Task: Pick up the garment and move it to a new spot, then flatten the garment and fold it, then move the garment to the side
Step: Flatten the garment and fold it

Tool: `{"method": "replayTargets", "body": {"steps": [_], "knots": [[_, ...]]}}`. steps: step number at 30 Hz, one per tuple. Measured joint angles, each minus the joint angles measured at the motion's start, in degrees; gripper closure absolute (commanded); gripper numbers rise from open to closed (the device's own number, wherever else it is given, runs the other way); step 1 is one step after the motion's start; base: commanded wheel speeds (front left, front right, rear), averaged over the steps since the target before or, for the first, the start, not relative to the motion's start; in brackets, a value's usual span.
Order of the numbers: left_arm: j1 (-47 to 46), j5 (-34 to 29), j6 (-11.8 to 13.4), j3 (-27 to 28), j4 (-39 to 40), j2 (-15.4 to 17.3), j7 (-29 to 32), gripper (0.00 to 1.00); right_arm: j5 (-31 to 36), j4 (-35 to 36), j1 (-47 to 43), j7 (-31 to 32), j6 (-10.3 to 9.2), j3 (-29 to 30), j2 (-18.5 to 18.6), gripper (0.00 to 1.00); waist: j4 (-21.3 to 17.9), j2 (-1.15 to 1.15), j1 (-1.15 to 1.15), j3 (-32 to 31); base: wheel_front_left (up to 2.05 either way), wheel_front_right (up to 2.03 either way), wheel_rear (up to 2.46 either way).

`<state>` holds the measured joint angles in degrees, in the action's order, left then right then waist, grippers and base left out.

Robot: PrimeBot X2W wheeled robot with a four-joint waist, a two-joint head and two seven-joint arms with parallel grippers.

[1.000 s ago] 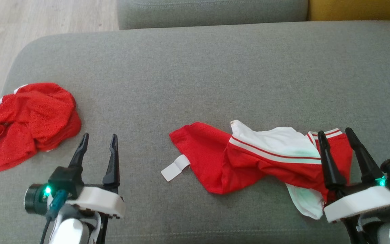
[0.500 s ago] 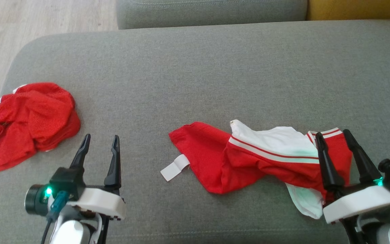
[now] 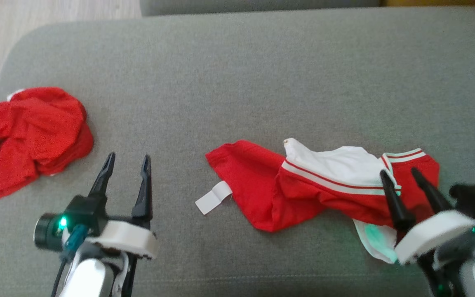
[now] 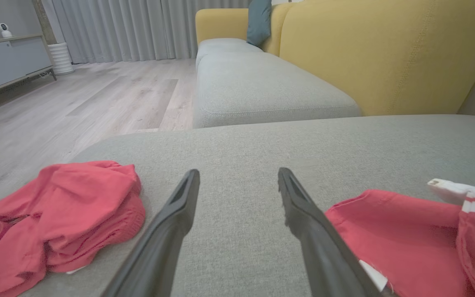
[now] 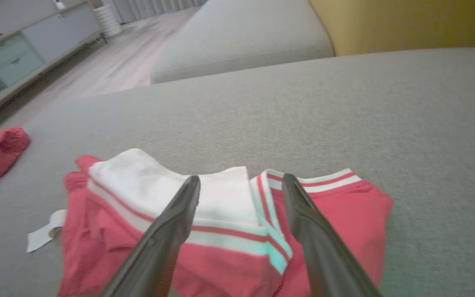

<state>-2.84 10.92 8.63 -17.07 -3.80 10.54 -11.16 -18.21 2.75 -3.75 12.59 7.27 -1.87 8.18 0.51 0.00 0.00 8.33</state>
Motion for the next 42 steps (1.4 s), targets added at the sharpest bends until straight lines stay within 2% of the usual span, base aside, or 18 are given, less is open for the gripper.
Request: {"method": "replayTargets", "body": {"steps": [5, 11, 13, 23, 28, 35, 39, 42], "knots": [[-2.6, 0.0, -0.1, -0.7, -0.3, -0.2, -0.4, 0.0, -2.7, -5.9, 5.7, 3.8, 0.0, -0.9, 3.0, 0.0, 0.5, 0.0, 0.01, 2.4, 0.0, 0.0, 0.0], [-3.6, 0.0, -0.1, -0.9, -1.5, -0.6, -1.3, 0.0, -8.0, -10.8, 7.2, 12.0, 0.0, -3.6, 4.9, 0.0, 1.3, 0.0, 0.01, 4.5, 0.0, 0.0, 0.0], [-3.7, 0.0, -0.1, -0.9, -1.9, -0.7, -1.6, 0.0, -10.0, -10.9, 7.5, 12.7, 0.0, -3.5, 5.4, 1.0, 1.5, 0.0, 0.01, 4.7, 0.0, 0.0, 0.0], [-5.2, 0.6, -0.1, -1.3, -3.2, -1.7, -2.6, 0.0, -12.5, -9.3, 12.7, 11.5, -0.01, -1.6, 7.1, 1.0, 2.9, 0.0, 0.0, 4.9, 0.0, 0.0, 0.0], [-6.0, 0.6, -0.3, -1.9, -3.8, -2.0, -2.6, 0.0, -13.2, -10.2, 23.9, 9.8, 0.0, -3.1, 8.8, 1.0, 4.1, 0.0, 0.0, 5.1, 0.0, 0.0, 0.0], [-7.1, 0.6, -0.6, -2.3, -4.7, -2.6, -3.1, 0.0, -14.3, -15.2, 38.8, 5.1, 0.0, -7.7, 9.6, 1.0, 5.5, 0.0, 0.01, 5.6, 0.0, 0.0, 0.0], [-7.1, 0.8, -0.6, -2.3, -4.8, -2.9, -3.1, 0.0, -15.5, -17.3, 38.8, 1.9, 0.0, -7.3, 9.6, 1.0, 5.2, 0.0, 0.0, 5.8, 0.0, 0.0, 0.0], [-7.1, 0.8, -0.6, -2.3, -4.8, -3.0, -3.1, 0.0, -16.1, -18.0, 33.1, 0.0, 0.0, -4.4, 9.5, 1.0, 4.7, 0.0, 0.0, 5.9, 0.0, 0.0, 0.0]]}}
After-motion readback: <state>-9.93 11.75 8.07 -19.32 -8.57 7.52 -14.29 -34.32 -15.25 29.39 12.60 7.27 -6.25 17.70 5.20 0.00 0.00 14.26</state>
